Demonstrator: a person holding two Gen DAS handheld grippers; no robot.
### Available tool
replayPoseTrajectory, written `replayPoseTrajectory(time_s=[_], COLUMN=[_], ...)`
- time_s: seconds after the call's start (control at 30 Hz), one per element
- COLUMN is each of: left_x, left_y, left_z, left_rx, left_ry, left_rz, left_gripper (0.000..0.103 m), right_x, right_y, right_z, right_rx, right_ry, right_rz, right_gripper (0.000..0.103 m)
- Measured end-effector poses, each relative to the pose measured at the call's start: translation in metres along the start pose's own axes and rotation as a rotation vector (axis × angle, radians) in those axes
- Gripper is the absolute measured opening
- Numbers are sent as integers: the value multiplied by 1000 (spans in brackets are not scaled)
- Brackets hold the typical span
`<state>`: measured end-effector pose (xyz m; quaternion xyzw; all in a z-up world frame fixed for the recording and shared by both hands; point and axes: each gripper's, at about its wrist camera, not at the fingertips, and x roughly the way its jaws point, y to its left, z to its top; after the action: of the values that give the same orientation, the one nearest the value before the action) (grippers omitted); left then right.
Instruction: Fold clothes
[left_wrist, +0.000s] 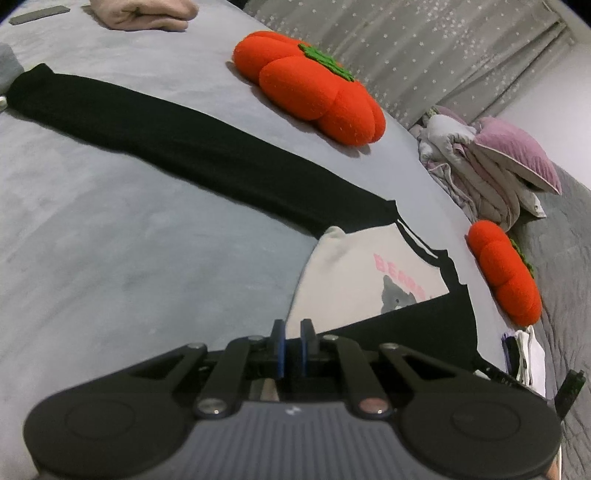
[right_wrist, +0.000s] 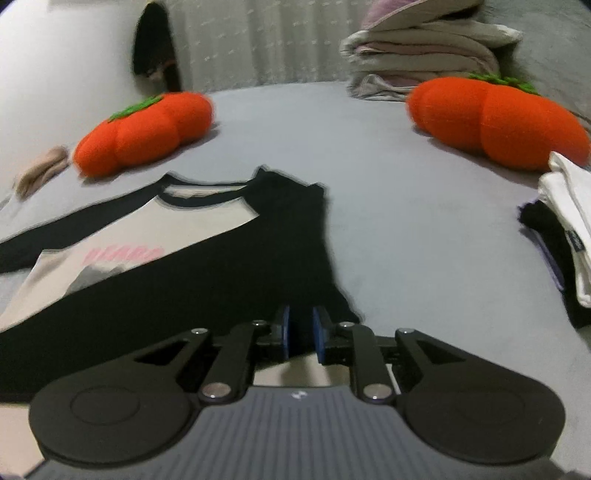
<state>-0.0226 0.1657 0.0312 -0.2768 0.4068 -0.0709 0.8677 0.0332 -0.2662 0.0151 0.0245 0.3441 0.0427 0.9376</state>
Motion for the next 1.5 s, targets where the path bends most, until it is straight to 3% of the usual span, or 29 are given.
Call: replayPoseTrajectory(time_s=[0.1, 0.2, 0.27, 0.3, 0.37, 0.43, 0.53, 0.63, 0.73, 0.83, 0.87, 1.1, 1.33, 1.5], left_x=[5, 10, 13, 14, 16, 17, 20, 21, 21, 18, 16, -8, 3, 3], left_y=[1, 1, 0, -1, -2, -2, -3, -5, -7, -7, -7, -15, -13, -10], left_z=[0, 0, 1, 1, 1, 0, -2, -3, -3, -2, -2, -11, -25, -22], left_rx=[7, 16, 24, 29, 38, 51, 73, 97, 115, 113, 110, 136, 167, 152], left_ry=[13, 22, 25, 25, 23, 26, 34, 39, 32, 28, 27, 16, 66, 79], left_rz=[14, 24, 26, 27, 29, 32, 53, 61, 75, 84, 85, 51, 124, 126], left_gripper=[8, 25, 29, 29, 29, 28, 16, 10, 6, 5, 5, 5, 5, 12], right_x=[-6, -20, -31, -39, -52, -63, -70, -69, -69, -70, -71, -101, -92, -89], right_y=[22, 51, 83, 102, 144, 183, 228, 254, 268, 276, 279, 269, 271, 278], right_z=[-6, -15, -25, -32, -50, -69, -95, -109, -106, -105, -106, -104, -112, -126], right_rx=[-35, -66, -166, -238, -401, -554, -735, -847, -883, -921, -941, -933, -951, -958], right_ry=[26, 41, 25, 9, -30, -69, -115, -166, -195, -207, -214, -278, -216, -217], right_rz=[20, 94, 163, 190, 247, 300, 357, 344, 339, 352, 349, 340, 360, 335], right_gripper=[20, 21, 26, 35, 43, 43, 43, 43, 42, 22, 10, 10, 10, 11])
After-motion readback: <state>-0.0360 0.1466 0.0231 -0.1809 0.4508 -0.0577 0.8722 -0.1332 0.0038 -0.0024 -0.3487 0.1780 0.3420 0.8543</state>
